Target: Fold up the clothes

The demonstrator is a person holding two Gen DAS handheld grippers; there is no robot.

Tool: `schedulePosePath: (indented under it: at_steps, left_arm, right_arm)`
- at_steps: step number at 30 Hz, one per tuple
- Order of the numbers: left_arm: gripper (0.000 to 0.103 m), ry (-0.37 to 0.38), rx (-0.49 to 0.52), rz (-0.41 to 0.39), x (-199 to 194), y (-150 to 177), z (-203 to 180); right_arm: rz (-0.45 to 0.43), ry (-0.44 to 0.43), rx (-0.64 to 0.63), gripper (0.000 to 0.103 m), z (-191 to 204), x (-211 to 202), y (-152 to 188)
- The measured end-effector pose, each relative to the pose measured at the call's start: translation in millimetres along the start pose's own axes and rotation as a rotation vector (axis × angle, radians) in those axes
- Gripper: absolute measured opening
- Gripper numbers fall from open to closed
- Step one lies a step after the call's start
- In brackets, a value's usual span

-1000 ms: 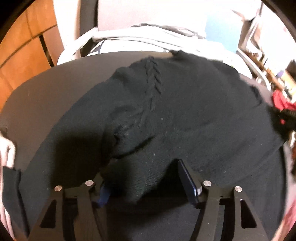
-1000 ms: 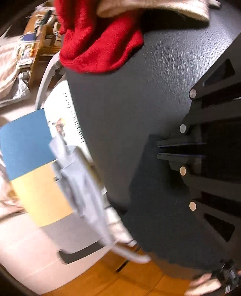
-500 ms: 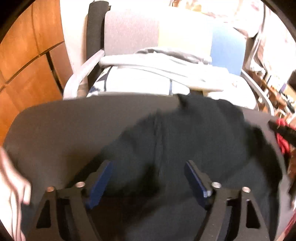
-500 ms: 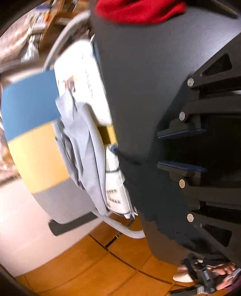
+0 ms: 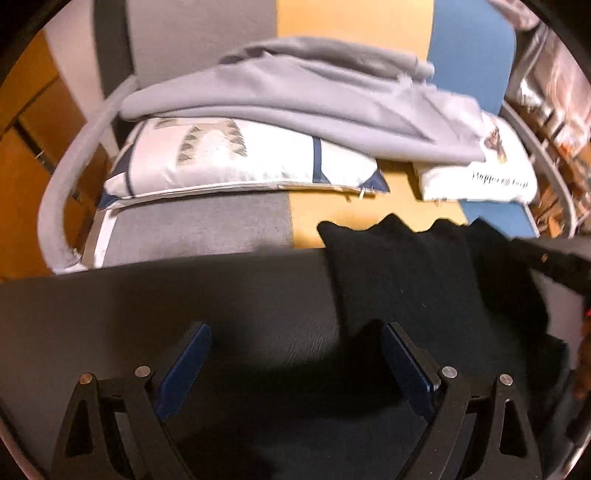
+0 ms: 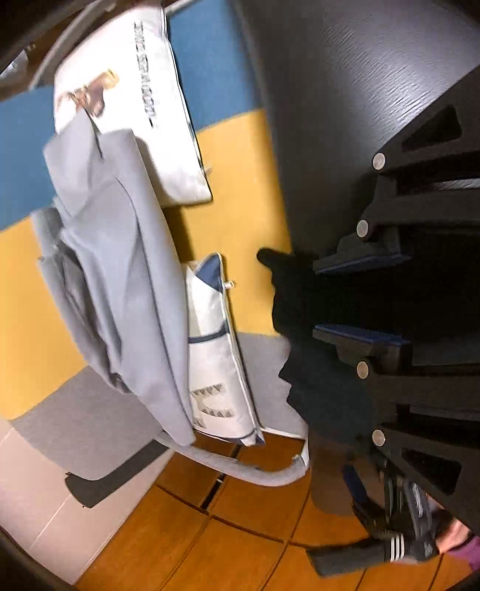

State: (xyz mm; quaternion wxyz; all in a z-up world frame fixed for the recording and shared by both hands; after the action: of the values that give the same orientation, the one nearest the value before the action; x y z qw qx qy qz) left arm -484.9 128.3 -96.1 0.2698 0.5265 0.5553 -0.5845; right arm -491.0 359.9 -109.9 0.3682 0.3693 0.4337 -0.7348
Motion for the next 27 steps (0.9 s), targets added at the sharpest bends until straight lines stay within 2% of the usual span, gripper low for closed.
schedulePosePath:
  at_steps: [1, 5, 6, 8, 10, 11, 12, 13, 15, 20, 23, 27]
  left_arm:
    - [0.1, 0.022, -0.003, -0.006, 4, -5, -2]
    - [0.101, 0.063, -0.036, -0.019, 17, -21, -9]
    - [0.101, 0.06, -0.029, -0.025, 19, -24, -12]
    - [0.087, 0.059, -0.011, -0.041, 20, -29, -18]
    - [0.044, 0.107, -0.004, -0.061, 14, -30, -29]
    - [0.034, 0.131, -0.014, -0.053, 11, -29, -33]
    - [0.017, 0.156, -0.024, -0.044, 9, -27, -37]
    - [0.008, 0.181, -0.034, -0.036, 6, -25, -41]
    - [0.008, 0.188, -0.048, -0.069, -8, -21, -43]
    - [0.008, 0.311, -0.069, -0.207, -68, 5, -48]
    - [0.008, 0.37, -0.067, -0.234, -96, 39, -52]
    - [0.008, 0.376, -0.045, -0.222, -108, 101, -54]
  right_arm:
    - [0.006, -0.002, -0.006, 0.028, 2, 5, -4]
    - [0.02, 0.0, -0.026, 0.027, 7, 17, -10]
    - [0.017, 0.006, -0.029, 0.01, 8, 19, -11]
    - [-0.008, 0.01, -0.033, 0.008, 10, 18, -11]
    - [-0.043, -0.013, -0.027, 0.008, 14, 12, -11]
    - [-0.069, -0.043, -0.019, 0.008, 17, 2, -10]
    - [-0.095, -0.073, -0.011, 0.007, 20, -8, -9]
    - [-0.117, -0.106, 0.001, 0.007, 22, -21, -7]
    - [-0.152, -0.167, 0.018, 0.007, 27, -46, 0]
    - [-0.193, -0.265, -0.027, 0.004, 41, -108, 38]
    - [-0.206, -0.307, -0.059, 0.004, 42, -139, 78]
    - [-0.191, -0.313, -0.051, 0.004, 29, -155, 140]
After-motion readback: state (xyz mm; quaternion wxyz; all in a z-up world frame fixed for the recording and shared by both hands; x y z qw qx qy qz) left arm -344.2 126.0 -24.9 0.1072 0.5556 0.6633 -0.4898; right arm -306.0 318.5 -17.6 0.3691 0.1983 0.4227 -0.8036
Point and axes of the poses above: each gripper's, at about its wrist camera, not at the fingertips, and x roughly the way its jaws point, z to its left, y to its underside, the point moved 9 cm from there along x, roughly the way its jaws point, and after that the axes turned 9 degrees about y, right-handed, at the moved point
